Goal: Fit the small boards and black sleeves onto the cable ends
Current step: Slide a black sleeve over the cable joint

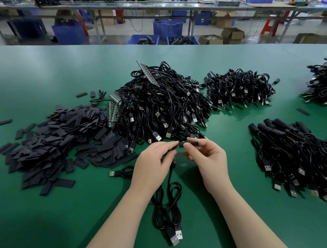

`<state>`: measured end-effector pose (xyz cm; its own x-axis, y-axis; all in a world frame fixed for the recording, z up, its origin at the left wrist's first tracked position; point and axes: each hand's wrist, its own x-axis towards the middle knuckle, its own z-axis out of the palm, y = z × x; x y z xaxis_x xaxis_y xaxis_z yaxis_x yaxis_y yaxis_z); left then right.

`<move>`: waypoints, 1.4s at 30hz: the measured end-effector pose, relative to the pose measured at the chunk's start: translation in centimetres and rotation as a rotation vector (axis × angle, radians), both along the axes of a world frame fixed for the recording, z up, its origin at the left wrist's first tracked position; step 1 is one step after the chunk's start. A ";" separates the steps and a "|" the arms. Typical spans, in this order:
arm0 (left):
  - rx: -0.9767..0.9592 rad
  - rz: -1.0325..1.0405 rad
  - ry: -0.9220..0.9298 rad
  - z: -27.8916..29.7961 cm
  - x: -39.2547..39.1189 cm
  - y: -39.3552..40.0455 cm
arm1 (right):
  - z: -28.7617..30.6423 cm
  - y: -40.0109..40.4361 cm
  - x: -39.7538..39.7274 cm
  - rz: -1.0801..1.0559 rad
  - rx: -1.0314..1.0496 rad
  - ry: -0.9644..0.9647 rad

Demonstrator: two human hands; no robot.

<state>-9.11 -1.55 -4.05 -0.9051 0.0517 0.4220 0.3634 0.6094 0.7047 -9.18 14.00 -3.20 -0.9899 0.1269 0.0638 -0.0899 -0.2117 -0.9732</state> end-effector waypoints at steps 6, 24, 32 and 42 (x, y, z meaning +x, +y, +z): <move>0.027 -0.022 -0.032 0.0 0.0 -0.1 | 0.2 0.0 0.3 -0.007 0.025 0.013; 0.109 -0.035 -0.083 -0.2 -0.1 -0.4 | 0.2 0.6 0.0 0.110 0.147 0.011; 0.057 -0.035 -0.052 0.2 0.2 -0.4 | 0.3 0.7 0.1 0.148 0.222 0.038; -0.016 0.023 -0.047 0.8 0.5 -0.4 | -0.1 0.7 -0.1 0.109 0.148 -0.013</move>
